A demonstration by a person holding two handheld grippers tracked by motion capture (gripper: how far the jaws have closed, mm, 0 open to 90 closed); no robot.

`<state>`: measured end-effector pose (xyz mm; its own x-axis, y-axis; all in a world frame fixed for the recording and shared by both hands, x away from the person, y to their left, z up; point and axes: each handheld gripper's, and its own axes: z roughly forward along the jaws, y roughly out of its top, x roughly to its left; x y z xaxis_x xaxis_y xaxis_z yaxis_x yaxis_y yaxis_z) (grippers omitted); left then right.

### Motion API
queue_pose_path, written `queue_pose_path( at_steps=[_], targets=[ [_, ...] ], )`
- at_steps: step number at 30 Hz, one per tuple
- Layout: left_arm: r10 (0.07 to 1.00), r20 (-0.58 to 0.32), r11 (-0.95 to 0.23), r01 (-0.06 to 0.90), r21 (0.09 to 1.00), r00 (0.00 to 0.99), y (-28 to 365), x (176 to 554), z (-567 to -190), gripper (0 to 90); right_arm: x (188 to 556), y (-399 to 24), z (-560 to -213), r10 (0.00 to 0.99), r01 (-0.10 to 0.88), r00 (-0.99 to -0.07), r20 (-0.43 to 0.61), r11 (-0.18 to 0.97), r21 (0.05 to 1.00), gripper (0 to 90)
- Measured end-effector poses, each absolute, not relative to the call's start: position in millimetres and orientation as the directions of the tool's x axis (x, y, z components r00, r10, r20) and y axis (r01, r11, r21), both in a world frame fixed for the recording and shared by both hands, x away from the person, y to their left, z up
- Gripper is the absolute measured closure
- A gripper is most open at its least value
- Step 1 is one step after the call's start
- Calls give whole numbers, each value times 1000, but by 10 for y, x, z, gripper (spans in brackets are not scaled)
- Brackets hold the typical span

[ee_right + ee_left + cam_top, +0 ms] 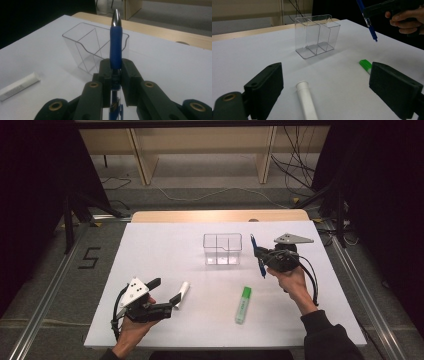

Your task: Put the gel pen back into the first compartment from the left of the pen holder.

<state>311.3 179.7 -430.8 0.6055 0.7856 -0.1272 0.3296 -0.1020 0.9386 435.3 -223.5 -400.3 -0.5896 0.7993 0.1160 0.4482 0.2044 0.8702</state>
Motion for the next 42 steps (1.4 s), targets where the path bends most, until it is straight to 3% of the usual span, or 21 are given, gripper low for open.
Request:
queue_pose_path(
  at_steps=[21, 42],
  targets=[
    [787, -130, -100, 332, 938, 603, 1805, 3118, -4316, 116, 4572, -1715, -3776, 769, 339, -634, 81, 181, 923, 800],
    [788, -132, -98, 334, 937, 601, 1814, 3119, -4314, 116, 4785, -1349, -3643, 760, 327, -641, 105, 146, 934, 800]
  ],
)
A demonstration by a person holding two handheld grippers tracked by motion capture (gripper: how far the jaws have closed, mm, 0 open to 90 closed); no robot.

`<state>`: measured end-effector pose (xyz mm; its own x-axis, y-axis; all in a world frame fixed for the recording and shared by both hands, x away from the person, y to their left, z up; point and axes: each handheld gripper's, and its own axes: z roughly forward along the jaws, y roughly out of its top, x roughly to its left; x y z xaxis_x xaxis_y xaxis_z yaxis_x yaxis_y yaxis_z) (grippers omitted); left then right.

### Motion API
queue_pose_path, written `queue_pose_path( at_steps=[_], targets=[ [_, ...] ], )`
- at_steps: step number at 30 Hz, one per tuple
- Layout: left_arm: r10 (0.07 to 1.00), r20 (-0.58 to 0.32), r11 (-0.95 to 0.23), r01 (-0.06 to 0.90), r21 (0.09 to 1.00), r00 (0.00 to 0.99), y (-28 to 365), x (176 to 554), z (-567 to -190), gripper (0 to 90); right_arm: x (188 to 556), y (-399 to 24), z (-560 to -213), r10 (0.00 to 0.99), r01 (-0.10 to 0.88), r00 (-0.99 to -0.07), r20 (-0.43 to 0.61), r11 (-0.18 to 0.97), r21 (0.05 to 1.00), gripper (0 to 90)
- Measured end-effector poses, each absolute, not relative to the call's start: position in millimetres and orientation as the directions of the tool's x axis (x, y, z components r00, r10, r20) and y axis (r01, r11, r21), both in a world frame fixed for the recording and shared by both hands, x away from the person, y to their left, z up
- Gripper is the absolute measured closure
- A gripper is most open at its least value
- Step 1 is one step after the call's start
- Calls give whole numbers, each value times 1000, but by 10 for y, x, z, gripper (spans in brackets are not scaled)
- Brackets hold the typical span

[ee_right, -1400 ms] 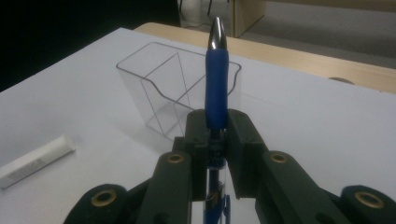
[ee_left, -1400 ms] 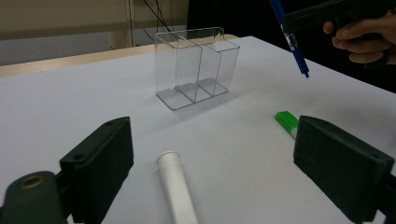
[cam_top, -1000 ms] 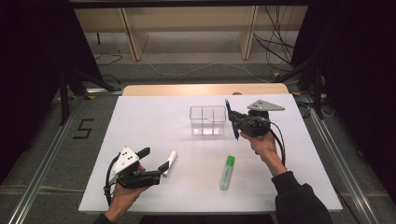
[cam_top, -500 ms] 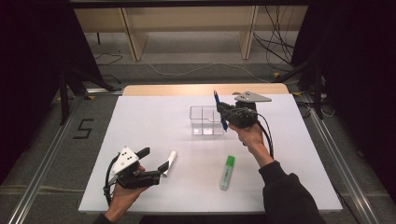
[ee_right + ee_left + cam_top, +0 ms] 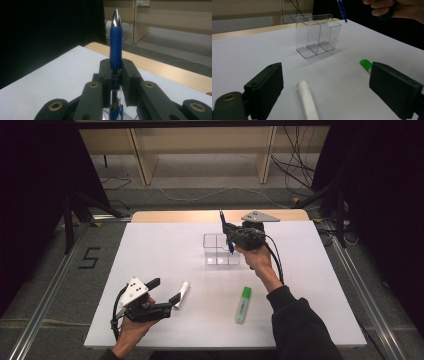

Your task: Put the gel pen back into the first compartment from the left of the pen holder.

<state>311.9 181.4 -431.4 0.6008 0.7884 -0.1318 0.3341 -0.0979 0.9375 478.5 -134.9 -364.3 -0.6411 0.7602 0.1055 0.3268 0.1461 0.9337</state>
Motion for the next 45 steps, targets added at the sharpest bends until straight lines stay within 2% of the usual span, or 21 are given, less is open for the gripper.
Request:
queue_pose_path(
  at_steps=[27, 38, 45],
  targets=[
    [789, -138, -89, 333, 939, 599, 1812, 3114, -4310, 116, 5017, -935, -3652, 782, 318, -617, 92, 141, 938, 800],
    [792, -138, -91, 338, 937, 594, 1819, 3118, -4312, 116, 5093, -716, -3565, 790, 284, -612, 49, 161, 945, 800],
    [794, -139, -90, 340, 936, 592, 1819, 3119, -4312, 116, 5152, -649, -3651, 799, 299, -600, 45, 172, 939, 800]
  ],
)
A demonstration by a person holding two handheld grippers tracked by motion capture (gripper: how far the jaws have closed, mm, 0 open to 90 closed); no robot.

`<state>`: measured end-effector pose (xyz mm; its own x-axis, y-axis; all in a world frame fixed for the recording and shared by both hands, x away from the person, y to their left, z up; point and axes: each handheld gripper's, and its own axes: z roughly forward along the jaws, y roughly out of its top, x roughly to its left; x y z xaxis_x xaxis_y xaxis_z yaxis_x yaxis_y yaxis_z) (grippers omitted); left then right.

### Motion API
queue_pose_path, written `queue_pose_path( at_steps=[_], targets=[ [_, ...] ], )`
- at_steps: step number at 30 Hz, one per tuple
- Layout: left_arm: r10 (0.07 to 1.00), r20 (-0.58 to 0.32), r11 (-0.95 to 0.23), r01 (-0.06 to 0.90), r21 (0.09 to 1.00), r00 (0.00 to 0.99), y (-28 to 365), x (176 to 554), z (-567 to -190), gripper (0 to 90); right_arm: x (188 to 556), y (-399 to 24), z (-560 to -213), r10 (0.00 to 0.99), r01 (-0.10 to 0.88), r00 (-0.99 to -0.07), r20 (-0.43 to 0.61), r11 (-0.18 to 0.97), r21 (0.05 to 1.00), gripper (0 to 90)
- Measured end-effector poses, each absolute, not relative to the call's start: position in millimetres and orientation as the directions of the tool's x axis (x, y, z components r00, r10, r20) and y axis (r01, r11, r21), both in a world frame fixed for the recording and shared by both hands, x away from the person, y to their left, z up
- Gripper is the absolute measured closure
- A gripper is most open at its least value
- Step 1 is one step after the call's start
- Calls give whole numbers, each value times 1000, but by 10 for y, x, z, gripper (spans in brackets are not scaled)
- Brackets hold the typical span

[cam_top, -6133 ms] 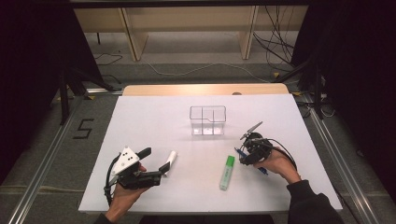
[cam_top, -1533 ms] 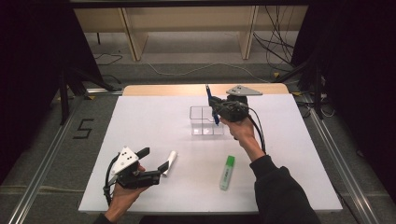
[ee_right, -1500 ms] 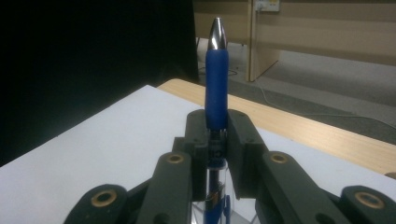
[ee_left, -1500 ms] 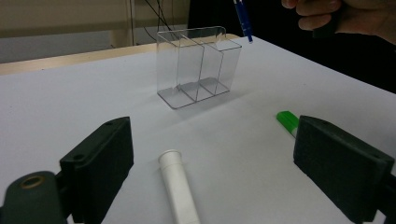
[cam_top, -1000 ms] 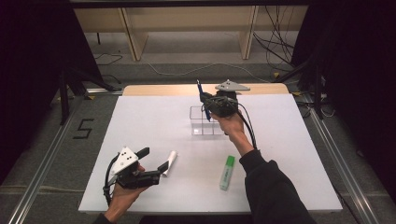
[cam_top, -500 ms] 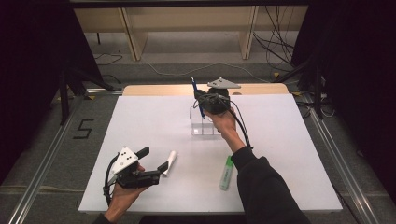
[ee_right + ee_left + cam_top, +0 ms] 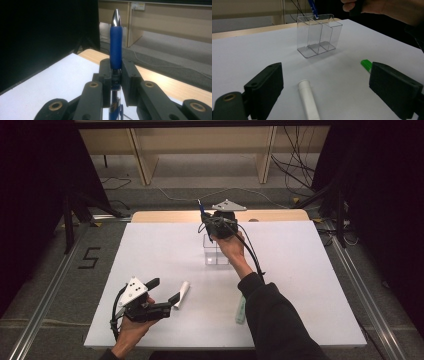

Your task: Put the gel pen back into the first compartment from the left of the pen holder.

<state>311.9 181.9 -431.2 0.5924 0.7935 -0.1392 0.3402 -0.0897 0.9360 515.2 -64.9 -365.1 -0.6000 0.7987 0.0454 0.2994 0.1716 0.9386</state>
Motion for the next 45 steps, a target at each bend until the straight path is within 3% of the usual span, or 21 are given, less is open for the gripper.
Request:
queue_pose_path(
  at_steps=[40, 41, 45],
  targets=[
    [793, -143, -89, 345, 934, 593, 1827, 3127, -4319, 116, 5161, -661, -4028, 810, 388, -581, 74, 196, 901, 786],
    [792, -144, -90, 347, 934, 593, 1828, 3128, -4319, 116, 5154, -669, -4034, 811, 394, -581, 72, 202, 897, 758],
    [792, -142, -93, 348, 933, 593, 1830, 3130, -4320, 116, 5135, -709, -4023, 815, 451, -569, 111, 196, 871, 474]
  ],
)
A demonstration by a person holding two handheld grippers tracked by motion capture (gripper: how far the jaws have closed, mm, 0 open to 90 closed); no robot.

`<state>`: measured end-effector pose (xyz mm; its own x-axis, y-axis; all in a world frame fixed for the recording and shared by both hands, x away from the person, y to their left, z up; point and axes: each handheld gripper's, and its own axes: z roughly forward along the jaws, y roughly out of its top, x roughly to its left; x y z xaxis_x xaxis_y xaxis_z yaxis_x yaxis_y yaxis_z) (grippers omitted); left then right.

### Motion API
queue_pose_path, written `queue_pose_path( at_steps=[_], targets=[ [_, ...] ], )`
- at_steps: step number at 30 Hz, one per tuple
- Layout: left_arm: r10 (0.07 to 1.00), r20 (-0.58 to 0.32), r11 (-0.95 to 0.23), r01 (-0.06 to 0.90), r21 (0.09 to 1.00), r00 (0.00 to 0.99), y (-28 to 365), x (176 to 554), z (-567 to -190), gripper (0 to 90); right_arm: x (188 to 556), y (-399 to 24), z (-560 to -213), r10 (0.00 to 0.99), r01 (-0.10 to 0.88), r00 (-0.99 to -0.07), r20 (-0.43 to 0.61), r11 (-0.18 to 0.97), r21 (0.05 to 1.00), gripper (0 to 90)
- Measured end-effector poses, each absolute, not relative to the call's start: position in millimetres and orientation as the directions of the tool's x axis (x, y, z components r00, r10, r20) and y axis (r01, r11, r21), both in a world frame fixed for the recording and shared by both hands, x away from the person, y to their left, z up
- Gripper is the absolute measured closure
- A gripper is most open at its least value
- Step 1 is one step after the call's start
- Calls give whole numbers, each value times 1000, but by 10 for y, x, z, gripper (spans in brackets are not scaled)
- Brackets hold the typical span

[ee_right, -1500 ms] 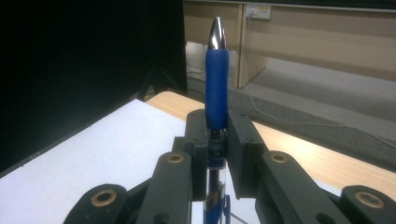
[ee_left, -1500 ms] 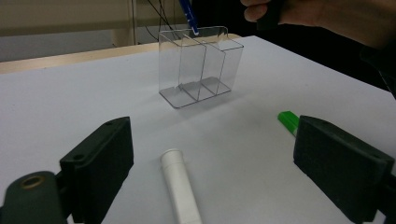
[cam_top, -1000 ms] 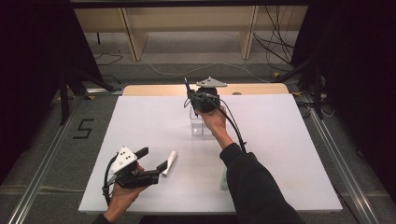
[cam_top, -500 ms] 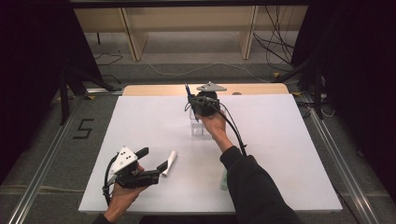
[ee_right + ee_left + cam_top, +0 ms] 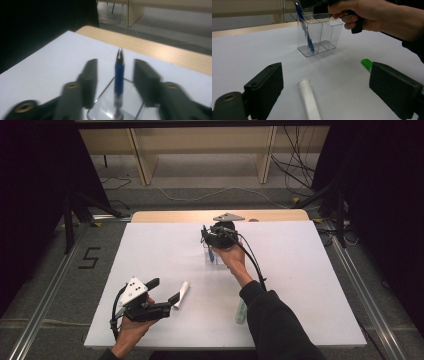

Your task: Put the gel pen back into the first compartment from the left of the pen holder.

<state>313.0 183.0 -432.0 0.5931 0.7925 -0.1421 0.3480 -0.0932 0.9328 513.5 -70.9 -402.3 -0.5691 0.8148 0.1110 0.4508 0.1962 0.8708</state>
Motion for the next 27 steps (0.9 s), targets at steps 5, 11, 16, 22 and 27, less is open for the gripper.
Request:
queue_pose_path(
  at_steps=[5, 11, 16, 22, 27],
  targets=[
    [793, -141, -95, 349, 932, 593, 1828, 3131, -4323, 116, 5054, -808, -3964, 823, 468, -552, 133, 174, 866, 358],
    [794, -145, -92, 353, 931, 590, 1821, 3134, -4328, 115, 4970, -980, -3887, 814, 467, -561, 151, 161, 870, 329],
    [798, -141, -98, 357, 929, 586, 1820, 3138, -4333, 115, 4873, -1117, -3838, 797, 462, -581, 166, 155, 873, 300],
    [804, -142, -98, 364, 926, 578, 1821, 3147, -4343, 114, 4692, -1269, -3806, 774, 434, -621, 126, 205, 877, 276],
    [804, -138, -109, 371, 922, 579, 1816, 3149, -4350, 114, 4528, -1403, -3819, 754, 418, -643, 135, 198, 886, 271]
  ],
)
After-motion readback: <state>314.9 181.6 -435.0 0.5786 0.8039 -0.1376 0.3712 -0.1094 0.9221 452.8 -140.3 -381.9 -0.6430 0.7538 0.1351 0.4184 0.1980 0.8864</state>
